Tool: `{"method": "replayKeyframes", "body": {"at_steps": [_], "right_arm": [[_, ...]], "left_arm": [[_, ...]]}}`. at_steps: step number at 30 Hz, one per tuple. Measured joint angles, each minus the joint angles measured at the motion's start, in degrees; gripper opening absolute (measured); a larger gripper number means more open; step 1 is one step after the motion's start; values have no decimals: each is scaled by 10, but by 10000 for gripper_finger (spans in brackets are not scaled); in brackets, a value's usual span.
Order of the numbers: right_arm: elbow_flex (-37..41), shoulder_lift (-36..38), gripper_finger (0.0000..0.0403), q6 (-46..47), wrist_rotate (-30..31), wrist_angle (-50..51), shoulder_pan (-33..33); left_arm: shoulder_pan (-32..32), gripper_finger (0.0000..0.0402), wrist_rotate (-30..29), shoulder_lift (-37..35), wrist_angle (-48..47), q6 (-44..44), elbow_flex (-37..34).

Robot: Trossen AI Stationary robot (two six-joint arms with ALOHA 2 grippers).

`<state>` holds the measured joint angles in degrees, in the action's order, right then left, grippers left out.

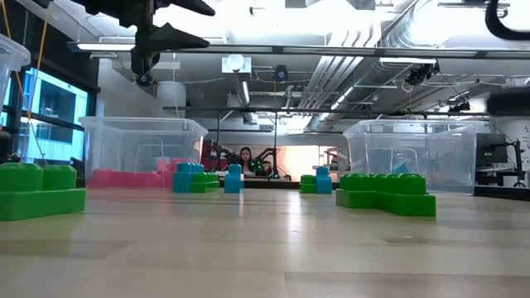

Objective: Sort blocks
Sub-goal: Put the blue game piece into the top right transparent bin

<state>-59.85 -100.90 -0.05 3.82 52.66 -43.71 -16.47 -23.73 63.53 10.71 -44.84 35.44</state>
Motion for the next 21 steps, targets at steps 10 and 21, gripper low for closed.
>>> {"method": "replayKeyframes", "body": {"at_steps": [10,21], "right_arm": [[-141,34,26,21,67,173,50],[-168,254,2,386,296,219,323]], "left_arm": [[30,184,25,-112,99,170,0],[71,184,26,-203,41,189,1]]}}
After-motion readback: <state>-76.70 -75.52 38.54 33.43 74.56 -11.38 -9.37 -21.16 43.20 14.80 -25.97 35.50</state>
